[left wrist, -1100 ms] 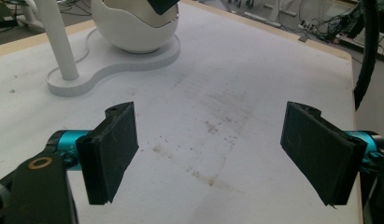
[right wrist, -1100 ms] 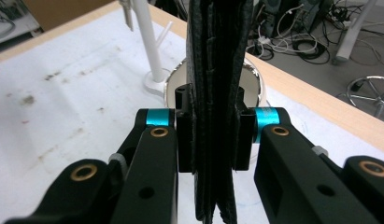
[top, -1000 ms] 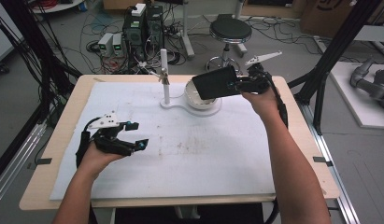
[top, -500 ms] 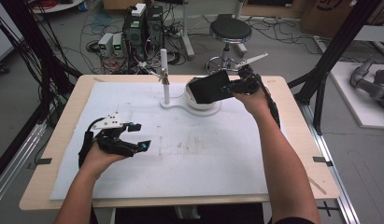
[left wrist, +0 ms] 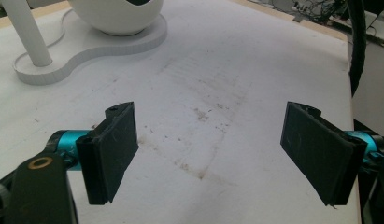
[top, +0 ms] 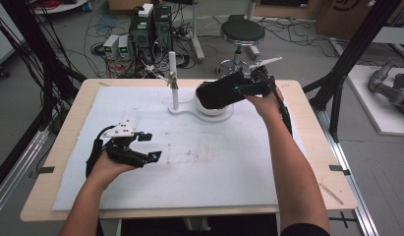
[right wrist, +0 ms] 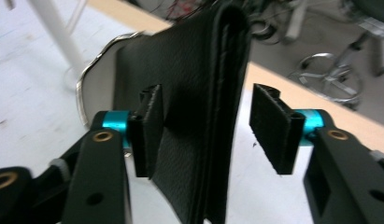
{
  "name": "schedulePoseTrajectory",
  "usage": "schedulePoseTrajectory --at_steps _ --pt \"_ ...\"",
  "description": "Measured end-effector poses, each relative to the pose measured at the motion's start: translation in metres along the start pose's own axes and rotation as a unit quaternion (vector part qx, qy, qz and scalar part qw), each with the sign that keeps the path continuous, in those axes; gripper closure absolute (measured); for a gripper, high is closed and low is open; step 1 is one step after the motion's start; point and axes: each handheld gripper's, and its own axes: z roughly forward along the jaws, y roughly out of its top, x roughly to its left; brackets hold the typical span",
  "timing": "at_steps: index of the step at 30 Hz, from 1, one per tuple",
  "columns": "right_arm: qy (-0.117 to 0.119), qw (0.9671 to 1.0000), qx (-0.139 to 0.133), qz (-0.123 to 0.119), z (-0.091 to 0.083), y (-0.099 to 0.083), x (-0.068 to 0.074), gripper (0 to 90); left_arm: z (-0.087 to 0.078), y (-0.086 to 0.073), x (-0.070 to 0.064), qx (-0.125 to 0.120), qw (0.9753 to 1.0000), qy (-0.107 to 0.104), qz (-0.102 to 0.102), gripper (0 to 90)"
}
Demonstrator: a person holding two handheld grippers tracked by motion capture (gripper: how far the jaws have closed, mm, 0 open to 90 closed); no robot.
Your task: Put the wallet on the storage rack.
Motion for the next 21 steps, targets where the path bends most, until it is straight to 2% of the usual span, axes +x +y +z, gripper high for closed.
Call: schedulePoseTrajectory --at_steps 5,6,10,16,21 --pt "-0.017 0.9998 -0.002 0.009 0.002 -0.001 -0.002 43.6 -0.001 0.0 0.0 -0.005 1.0 -0.001 -0.003 18.8" --pt "-0.02 0.9996 -0.003 0.017 0.004 -0.002 -0.004 42.9 -0.001 0.0 0.0 -0.006 1.0 -0.002 -0.004 18.6" --pt "-0.023 0.9993 -0.004 0.027 0.005 -0.003 -0.005 41.1 -0.002 0.0 0.0 -0.012 0.9999 -0.002 -0.004 18.3" --pt "-0.025 0.9995 -0.007 0.018 -0.001 -0.003 -0.002 35.2 -0.003 -0.001 0.002 -0.015 0.9998 0.005 -0.009 18.3" --pt "-0.022 0.9995 -0.013 0.017 -0.017 -0.003 -0.001 31.3 -0.005 -0.002 0.003 -0.024 0.9996 0.013 0.002 18.3"
